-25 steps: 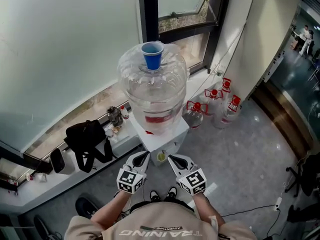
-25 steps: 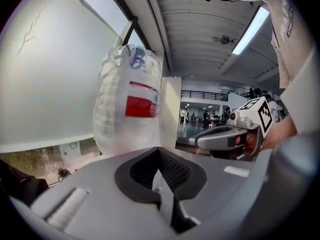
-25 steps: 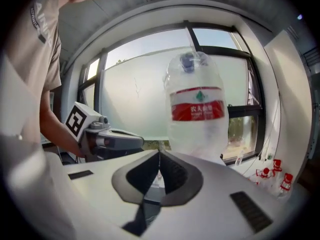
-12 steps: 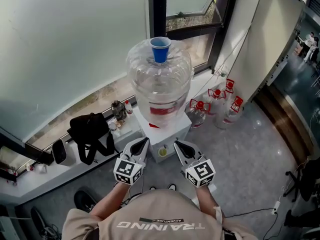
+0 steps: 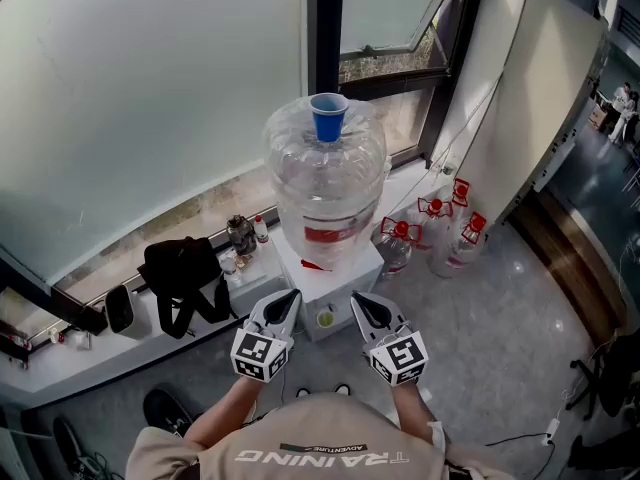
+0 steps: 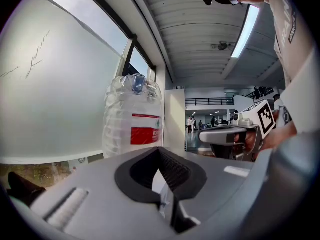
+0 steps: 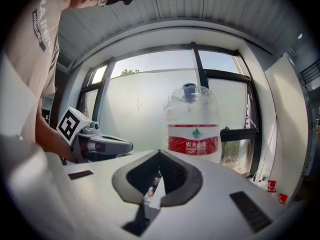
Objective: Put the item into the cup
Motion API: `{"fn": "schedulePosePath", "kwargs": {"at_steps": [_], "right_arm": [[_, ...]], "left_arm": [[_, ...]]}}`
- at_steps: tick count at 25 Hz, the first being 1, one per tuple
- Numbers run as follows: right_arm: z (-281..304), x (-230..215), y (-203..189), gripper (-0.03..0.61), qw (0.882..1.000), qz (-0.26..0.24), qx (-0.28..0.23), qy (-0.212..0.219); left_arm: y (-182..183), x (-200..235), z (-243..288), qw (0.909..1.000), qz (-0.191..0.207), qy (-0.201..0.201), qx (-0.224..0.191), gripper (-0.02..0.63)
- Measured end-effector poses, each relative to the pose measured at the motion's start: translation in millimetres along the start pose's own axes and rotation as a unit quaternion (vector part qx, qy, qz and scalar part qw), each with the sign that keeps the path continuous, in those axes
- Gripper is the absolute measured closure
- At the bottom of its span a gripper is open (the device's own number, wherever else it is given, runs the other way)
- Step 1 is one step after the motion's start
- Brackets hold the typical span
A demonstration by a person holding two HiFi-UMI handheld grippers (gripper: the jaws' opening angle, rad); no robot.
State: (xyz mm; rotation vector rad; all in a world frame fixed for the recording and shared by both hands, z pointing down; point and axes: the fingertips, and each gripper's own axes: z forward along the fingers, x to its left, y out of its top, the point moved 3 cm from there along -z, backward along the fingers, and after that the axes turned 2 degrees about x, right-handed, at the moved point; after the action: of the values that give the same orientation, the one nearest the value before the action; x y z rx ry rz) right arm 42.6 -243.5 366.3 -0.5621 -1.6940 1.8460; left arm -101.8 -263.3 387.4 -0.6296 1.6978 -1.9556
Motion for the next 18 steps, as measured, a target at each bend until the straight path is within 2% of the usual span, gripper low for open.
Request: {"fn": "schedulePosePath", "kwargs": {"at_steps": [4, 18], "right_arm": [[-4.3, -4.2, -3.4, 0.568, 1.000, 0.014, -0.008, -0.006], [-10.8, -0.5, -21.0, 0.567, 1.000, 0.010, 0.010, -0.009]], "left_arm": [[0.7, -4.4, -1.5, 0.9999, 0.012, -0.005, -0.001, 0.606], [-13.9, -9.9, 6.1, 0.9997, -0.002, -0.020, 0.012, 0.606]]}}
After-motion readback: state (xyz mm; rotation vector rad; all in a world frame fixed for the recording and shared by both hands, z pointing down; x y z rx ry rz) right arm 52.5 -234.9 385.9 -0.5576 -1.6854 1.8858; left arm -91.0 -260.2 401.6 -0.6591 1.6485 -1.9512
